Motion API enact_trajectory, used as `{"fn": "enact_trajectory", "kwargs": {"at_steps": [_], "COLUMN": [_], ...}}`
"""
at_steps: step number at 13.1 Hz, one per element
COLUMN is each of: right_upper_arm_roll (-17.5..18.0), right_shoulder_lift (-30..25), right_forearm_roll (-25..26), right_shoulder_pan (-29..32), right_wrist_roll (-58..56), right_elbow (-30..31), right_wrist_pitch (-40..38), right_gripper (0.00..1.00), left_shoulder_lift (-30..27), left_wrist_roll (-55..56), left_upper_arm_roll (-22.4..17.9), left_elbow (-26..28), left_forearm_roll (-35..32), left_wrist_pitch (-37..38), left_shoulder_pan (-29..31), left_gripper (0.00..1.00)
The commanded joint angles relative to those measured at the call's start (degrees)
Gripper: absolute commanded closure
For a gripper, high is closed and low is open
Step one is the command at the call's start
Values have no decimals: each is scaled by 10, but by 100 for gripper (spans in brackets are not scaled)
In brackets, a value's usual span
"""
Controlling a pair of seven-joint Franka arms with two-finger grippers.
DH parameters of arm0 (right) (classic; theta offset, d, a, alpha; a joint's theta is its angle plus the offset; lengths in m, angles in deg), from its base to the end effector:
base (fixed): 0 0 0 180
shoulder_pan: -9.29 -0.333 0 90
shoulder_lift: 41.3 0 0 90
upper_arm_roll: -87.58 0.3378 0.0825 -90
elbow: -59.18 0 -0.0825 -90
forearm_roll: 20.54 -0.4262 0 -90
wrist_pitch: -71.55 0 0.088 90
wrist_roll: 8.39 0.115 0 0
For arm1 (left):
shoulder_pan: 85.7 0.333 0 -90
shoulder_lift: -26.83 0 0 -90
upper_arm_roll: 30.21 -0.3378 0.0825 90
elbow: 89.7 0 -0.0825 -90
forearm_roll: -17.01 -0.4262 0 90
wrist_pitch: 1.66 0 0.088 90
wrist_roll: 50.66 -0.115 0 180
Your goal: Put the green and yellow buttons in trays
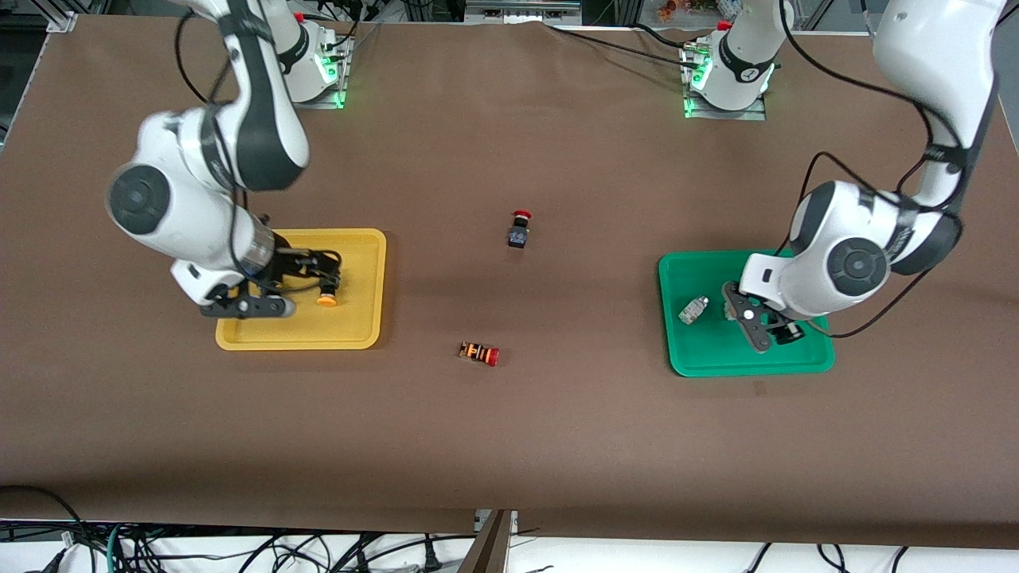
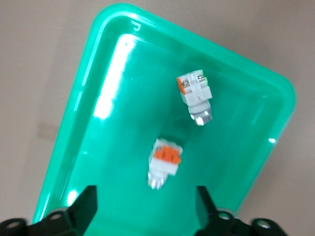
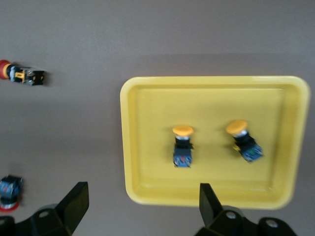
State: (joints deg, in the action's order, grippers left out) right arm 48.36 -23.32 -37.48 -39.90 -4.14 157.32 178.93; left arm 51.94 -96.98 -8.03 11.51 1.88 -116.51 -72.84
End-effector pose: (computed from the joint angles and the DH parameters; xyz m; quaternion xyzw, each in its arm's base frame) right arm 0.6456 0.1748 0.4300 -0.9984 -0.0082 0.0422 0.0356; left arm 0.6722 -0.0737 0.3065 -0.8539 0.5131 0.0863 0.0062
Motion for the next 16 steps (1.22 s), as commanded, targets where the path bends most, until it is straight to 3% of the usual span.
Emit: {"fn": "enact_trajectory", "kwargs": {"at_steps": [1, 2, 3, 6, 7, 8, 9, 11, 16], "right_upper_arm_roll": [1, 7, 35, 214, 267, 311, 336, 337, 335], "right_shoulder_lift": [-85, -95, -102, -150, -157, -166, -178, -189, -168], "right_forearm_roll": [58, 71, 86, 120, 121, 127, 137, 146, 147], "right_shoulder_pan": [-4, 8, 41, 219, 272, 318, 341, 342, 342], "right_wrist_roll": [8, 8, 8, 1, 2, 1, -2, -7, -16], "right_elbow": [19, 18, 15, 15, 15, 15, 15, 15, -36], "right_wrist_pitch": [-35, -51, -68, -75, -85, -96, -100, -101, -127], "right_gripper": [1, 1, 1, 1, 1, 1, 1, 1, 1], "left_shoulder_lift": [-20, -28, -40, -130, -160, -204, -229, -250, -244], "left_wrist_roll": [61, 103, 158, 404, 444, 470, 492, 497, 490], "left_upper_arm_roll": [9, 12, 16, 14, -32, -115, -173, -203, -207], "left_elbow": [-114, -154, -175, -149, -131, -109, -75, -24, -29], "left_forearm_roll": [34, 44, 54, 114, 122, 121, 125, 163, 165], "left_wrist_pitch": [153, 201, 236, 269, 261, 241, 225, 199, 198], "left_shoulder_pan": [-4, -4, -5, -29, -59, -131, -170, -173, -166], "left_gripper": [0, 0, 0, 0, 0, 0, 0, 0, 0]}}
